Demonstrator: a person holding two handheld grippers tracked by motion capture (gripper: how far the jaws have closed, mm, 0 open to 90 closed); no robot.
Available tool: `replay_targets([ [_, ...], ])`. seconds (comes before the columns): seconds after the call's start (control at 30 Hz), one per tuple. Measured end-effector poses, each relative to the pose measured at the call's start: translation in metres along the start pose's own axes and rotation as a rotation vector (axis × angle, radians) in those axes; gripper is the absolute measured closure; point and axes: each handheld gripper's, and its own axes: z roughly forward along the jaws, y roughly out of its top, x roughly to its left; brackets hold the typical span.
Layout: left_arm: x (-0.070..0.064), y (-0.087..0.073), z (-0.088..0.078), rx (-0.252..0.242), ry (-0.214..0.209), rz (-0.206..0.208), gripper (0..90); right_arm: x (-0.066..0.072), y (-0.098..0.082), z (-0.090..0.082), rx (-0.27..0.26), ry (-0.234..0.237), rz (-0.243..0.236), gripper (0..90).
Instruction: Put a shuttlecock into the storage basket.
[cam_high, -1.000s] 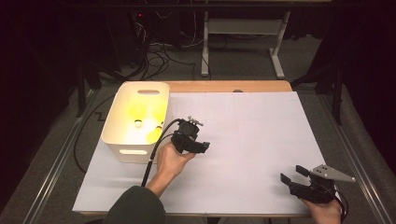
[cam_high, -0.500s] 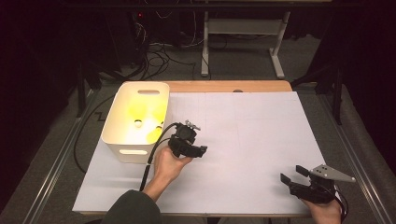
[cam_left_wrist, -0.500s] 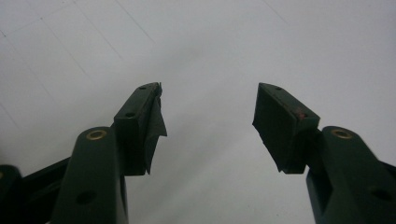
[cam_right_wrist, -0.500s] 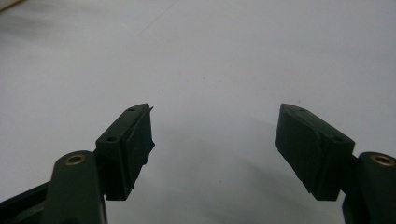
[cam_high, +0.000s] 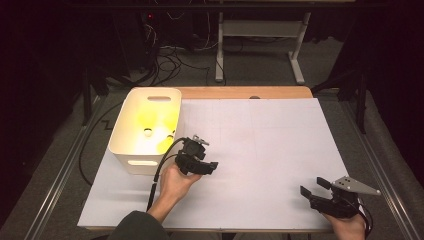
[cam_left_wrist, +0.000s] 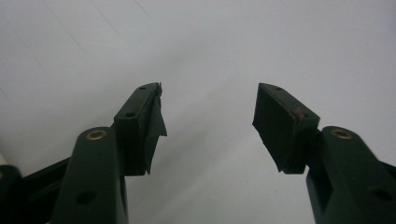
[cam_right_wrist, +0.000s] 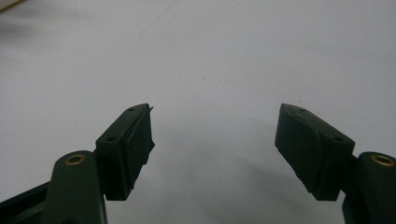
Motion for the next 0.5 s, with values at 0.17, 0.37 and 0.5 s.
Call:
replay_targets([
  [0.17, 0.0, -0.005, -0.001, -0.002, 0.0, -0.002, 42.7, 0.0, 0.0, 0.0, 0.0, -0.001, 0.0, 28.2],
  [0.37, -0.001, -0.013, -0.004, -0.005, -0.008, 0.0, 42.7, 0.0, 0.0, 0.0, 0.0, 0.0, 0.0, 28.2],
  [0.5, -0.002, -0.019, -0.005, -0.004, -0.004, 0.006, 42.6, 0.0, 0.0, 0.0, 0.0, 0.0, 0.0, 28.2],
])
